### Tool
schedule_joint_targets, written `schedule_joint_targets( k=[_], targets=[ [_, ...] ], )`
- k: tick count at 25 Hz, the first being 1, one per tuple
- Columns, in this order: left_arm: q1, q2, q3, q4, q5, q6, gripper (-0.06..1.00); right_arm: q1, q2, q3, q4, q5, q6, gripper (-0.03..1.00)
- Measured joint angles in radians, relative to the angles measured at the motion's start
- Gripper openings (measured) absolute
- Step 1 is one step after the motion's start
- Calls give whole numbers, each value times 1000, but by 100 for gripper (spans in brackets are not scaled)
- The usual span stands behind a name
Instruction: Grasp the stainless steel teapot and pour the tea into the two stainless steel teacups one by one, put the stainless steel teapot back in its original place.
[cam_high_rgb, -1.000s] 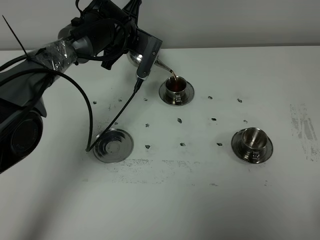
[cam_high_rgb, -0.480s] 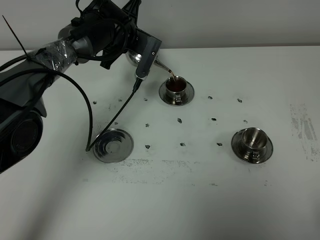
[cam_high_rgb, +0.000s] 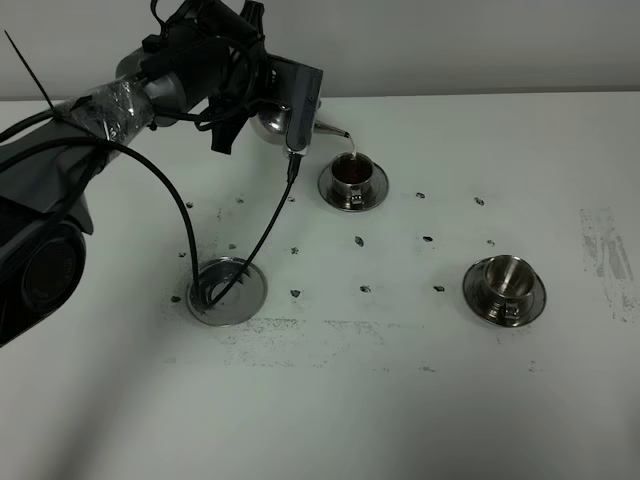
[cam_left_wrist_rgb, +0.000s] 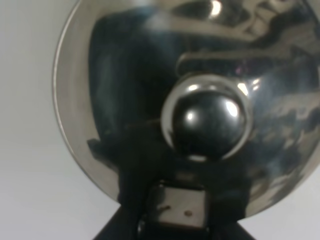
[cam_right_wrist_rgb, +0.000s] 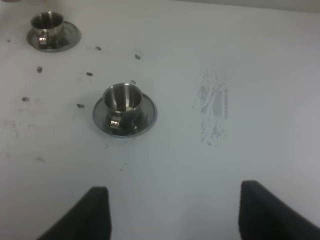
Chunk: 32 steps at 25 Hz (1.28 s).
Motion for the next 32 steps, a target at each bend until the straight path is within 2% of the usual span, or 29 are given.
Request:
schedule_joint_targets(
  k=[6, 9, 13, 17, 23, 27, 32],
  targets=[
    [0, 0, 0, -58, 64, -136, 18, 0, 0, 0, 0, 0, 0, 56],
    [0, -5, 0, -120, 80, -175, 18, 0, 0, 0, 0, 0, 0, 56],
    [0, -41, 0, -241, 119, -218, 18, 0, 0, 1, 0, 0, 0, 56],
    [0, -94, 0, -321, 188, -325, 18, 0, 0, 2, 0, 0, 0, 56],
    [0, -147, -4, -327, 363, -654, 18, 0, 0, 1, 0, 0, 0, 56],
    [0, -148, -5, -332, 473, -733, 18, 0, 0, 1, 0, 0, 0, 56],
    [0, -132, -6, -334, 477, -817, 18, 0, 0, 1, 0, 0, 0, 56]
  ],
)
